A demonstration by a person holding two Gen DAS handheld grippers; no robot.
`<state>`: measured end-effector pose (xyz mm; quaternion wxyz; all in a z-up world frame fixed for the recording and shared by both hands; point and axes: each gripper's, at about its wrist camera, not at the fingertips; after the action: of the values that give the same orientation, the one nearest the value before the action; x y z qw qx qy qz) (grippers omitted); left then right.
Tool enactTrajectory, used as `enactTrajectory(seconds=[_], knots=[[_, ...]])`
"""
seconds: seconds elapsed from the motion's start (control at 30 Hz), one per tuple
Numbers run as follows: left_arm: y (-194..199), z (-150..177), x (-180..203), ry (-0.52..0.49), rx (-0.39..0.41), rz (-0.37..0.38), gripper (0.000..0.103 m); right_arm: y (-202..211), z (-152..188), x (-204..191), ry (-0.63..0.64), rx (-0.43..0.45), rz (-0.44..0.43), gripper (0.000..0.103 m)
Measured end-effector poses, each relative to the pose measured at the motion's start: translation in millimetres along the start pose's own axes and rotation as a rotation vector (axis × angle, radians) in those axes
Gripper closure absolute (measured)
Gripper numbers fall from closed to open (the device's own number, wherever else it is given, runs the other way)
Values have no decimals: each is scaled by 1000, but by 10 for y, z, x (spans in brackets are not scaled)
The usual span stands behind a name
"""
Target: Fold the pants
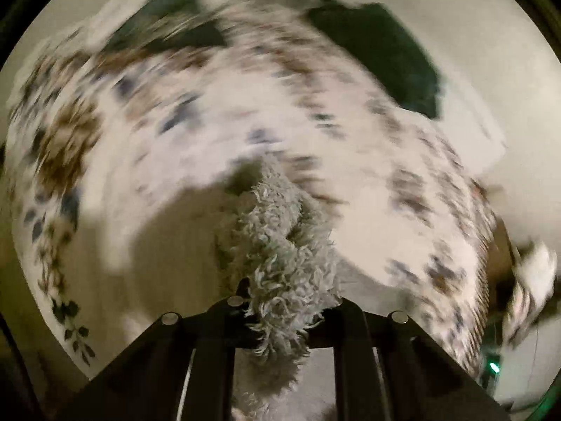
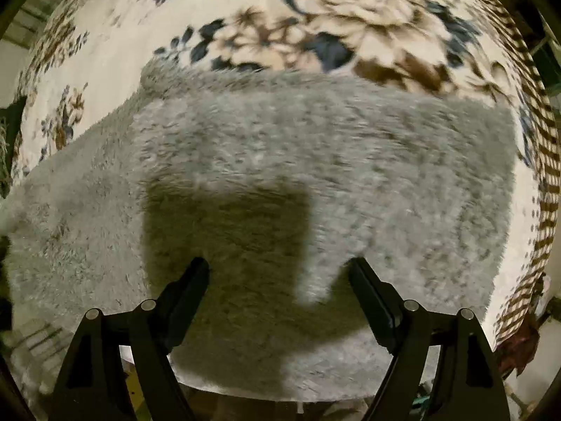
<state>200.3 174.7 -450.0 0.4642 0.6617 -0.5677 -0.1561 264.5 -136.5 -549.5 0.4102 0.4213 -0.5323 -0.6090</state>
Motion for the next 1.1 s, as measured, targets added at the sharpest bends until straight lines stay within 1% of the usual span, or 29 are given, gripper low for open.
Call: enactTrajectory(seconds=[0.07,0.1,0.17,0.2,0.3,0.33,0.4,0.43,0.47,0.5,0.57,0.63,0.73,0.83,0.87,0.9,0.93,1.0,1.03,1.1], knots=[[75,-135,369,-84,6,56,92,93,-12,145,-22,6,-24,19],[157,-143,672,-146,-7,105,92,158,-21,243,-34,14,-37,19],[157,-153,1121,-235,-21,161,92,287,-50,442,-51,27,-54,19],[173,-89,1437,-298,-45,216,92,366,-65,569,-64,38,-62,19],[115,143,2033,-408,-124,309,92,567,-86,980,-99,64,-71,19],[45,315,2318,-470,-166,338,92,635,-70,1135,-116,73,-73,19],[-129,603,2723,-563,-246,372,92,730,-75,1509,-149,85,-74,19],[-225,767,2907,-606,-285,376,92,748,-90,1664,-158,90,-68,19],[-292,874,3014,-632,-306,381,92,762,-108,1827,-166,96,-56,19],[-420,1068,3198,-688,-339,369,92,761,-112,2000,-175,99,-42,19],[-614,1291,3386,-744,-373,348,92,736,-144,2304,-201,94,-32,19],[-774,1460,3532,-786,-402,316,92,688,-139,2552,-235,88,-42,19],[-888,1561,3600,-808,-423,277,91,626,-162,2782,-277,84,-78,19],[-891,1569,3560,-799,-440,224,82,607,-205,2882,-298,80,-116,18],[-885,1601,3565,-796,-447,215,73,613,-215,2903,-299,80,-128,18],[-873,1574,3565,-790,-461,192,60,623,-222,2907,-297,81,-135,19],[-848,1570,3544,-789,-466,182,52,633,-232,2906,-293,83,-141,19],[-793,1524,3512,-798,-451,149,18,658,-249,2867,-282,84,-160,19],[-759,1497,3504,-803,-437,136,13,671,-259,2833,-276,81,-167,19],[-629,1379,3460,-806,-396,89,11,709,-277,2738,-262,77,-192,19]])
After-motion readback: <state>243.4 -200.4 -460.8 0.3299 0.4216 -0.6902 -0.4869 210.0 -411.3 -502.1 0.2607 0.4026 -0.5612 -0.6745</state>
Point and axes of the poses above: each gripper's, at about its wrist camera, not at the fingertips, and y roughly against the way its jaws point, x to its right, z to its underside, and after that the axes turned 12 degrees about -y, right-handed
